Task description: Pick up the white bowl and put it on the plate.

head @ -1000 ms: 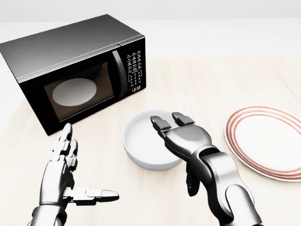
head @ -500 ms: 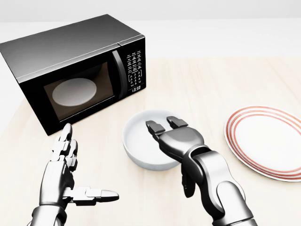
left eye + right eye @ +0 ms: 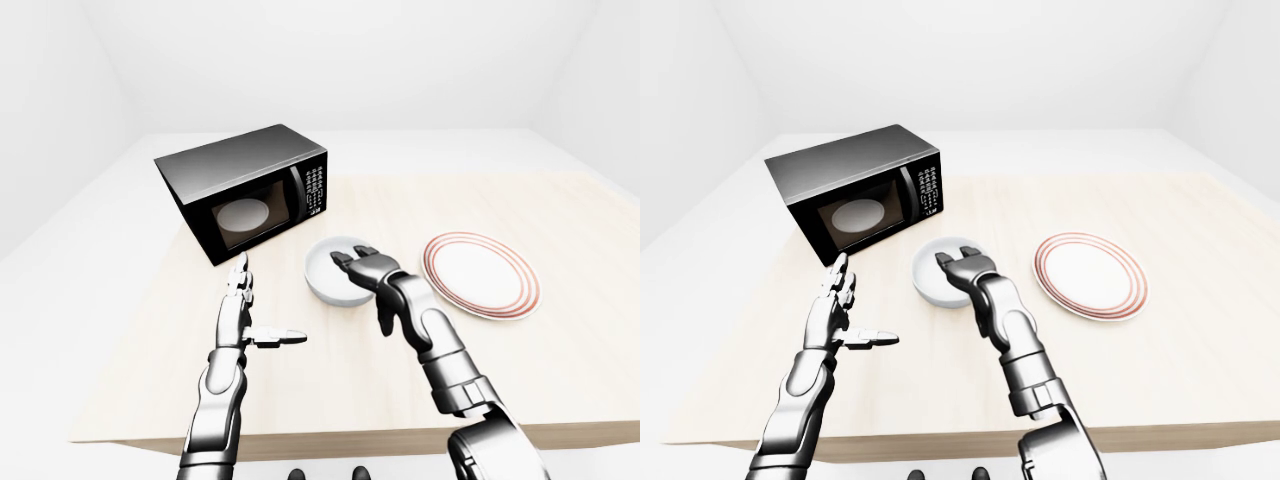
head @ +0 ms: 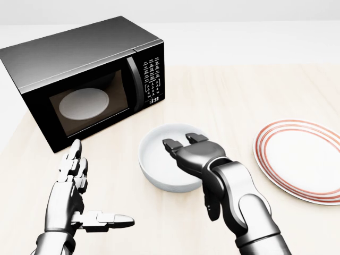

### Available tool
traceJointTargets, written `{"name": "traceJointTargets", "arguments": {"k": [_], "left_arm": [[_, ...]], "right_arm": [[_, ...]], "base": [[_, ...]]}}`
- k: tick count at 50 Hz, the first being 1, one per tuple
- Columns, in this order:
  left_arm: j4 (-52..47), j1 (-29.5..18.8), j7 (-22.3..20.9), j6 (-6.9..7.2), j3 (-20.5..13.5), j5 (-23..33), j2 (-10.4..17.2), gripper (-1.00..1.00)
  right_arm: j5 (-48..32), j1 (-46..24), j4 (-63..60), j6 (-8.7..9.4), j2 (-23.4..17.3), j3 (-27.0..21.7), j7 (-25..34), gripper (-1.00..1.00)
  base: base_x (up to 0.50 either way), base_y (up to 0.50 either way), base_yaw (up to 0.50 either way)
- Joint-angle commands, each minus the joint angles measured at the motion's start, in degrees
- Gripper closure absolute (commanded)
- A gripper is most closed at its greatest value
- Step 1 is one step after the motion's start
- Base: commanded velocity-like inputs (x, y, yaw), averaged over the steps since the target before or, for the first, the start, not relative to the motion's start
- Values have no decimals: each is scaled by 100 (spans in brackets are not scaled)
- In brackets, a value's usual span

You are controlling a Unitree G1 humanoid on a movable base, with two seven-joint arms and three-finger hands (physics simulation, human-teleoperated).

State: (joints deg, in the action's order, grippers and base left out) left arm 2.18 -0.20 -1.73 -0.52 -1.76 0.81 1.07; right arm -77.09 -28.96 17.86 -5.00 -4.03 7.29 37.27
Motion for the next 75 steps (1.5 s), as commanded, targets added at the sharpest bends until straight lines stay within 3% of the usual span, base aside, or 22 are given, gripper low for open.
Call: {"name": "traceJointTargets", "arguments": {"k": [1, 18, 40, 50, 51, 54, 58, 75], "left_arm": [[17, -11, 0, -3, -4, -4, 3, -100], [58, -26, 6, -20, -3, -16, 2, -100], [15, -14, -6, 6, -2, -15, 2, -100], [-162, 28, -6, 142, 13, -7, -5, -100], [-102, 32, -15, 79, 4, -13, -1, -100], [-140, 30, -12, 117, 8, -10, -4, -100], [-74, 28, -24, 53, -6, -18, 3, -100], [-93, 27, -17, 80, 0, -9, -2, -100]], "right_arm": [[-14, -297, 452, 0, 32, 10, -35, -100], [-105, -612, 1445, 0, 2, 52, -489, -100], [-158, -585, 1717, 0, 20, 104, -713, -100], [-176, -643, 1854, 0, 35, 111, -797, -100], [-183, -640, 1851, 0, 40, 117, -799, -100], [-191, -644, 1873, 0, 40, 120, -812, -100], [-201, -646, 1915, 0, 37, 122, -845, -100], [-233, -769, 2225, 0, 10, 127, -1032, -100]], "base": [[0, 0, 0], [0, 0, 0], [0, 0, 0], [0, 0, 0], [0, 0, 0], [0, 0, 0], [0, 0, 0], [0, 0, 0]]}}
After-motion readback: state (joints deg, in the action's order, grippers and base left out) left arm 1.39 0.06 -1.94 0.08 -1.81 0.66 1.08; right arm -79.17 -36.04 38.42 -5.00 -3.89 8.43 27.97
